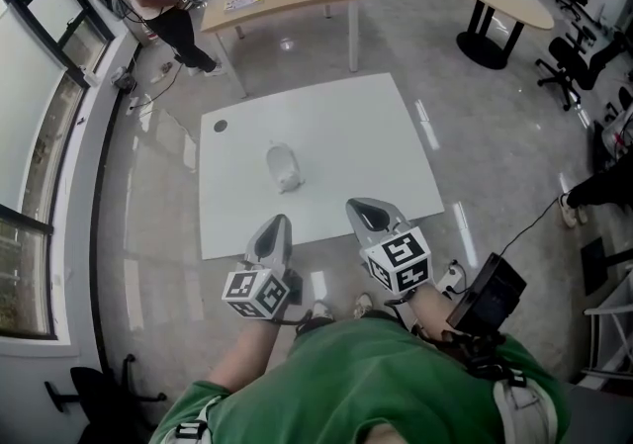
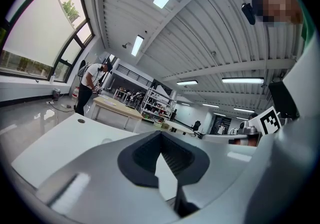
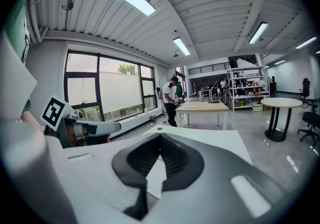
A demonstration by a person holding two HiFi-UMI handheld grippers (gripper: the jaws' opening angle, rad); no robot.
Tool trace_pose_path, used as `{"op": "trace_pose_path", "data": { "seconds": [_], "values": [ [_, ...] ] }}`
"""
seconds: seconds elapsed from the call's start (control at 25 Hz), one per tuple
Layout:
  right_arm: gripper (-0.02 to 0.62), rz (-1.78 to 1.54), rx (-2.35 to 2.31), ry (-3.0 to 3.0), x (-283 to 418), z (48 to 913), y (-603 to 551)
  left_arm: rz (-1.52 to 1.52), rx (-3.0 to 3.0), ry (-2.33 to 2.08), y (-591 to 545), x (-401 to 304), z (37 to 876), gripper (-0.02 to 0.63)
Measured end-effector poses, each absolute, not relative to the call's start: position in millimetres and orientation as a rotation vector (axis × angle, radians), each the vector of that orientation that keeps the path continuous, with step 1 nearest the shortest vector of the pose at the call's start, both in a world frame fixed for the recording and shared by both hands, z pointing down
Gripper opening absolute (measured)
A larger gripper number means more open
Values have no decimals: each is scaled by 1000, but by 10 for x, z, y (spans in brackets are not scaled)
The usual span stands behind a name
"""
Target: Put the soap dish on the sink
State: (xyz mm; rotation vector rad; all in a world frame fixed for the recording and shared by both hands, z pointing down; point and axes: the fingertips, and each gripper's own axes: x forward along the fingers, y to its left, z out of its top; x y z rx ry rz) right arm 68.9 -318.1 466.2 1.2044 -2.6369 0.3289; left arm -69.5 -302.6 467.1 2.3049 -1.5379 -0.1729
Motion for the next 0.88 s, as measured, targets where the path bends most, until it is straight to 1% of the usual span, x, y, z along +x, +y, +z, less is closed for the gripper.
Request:
{"op": "trace_pose_path", "data": {
  "seconds": [0.4, 0.88],
  "values": [
    [3, 331, 1220, -2626, 545, 4667, -3183, -168, 2309, -1510, -3066, -806, 4695, 6],
    [3, 337, 1239, -2612, 528, 4711, -3180, -163, 2317, -1489, -3085, -826, 4722, 6]
  ]
}}
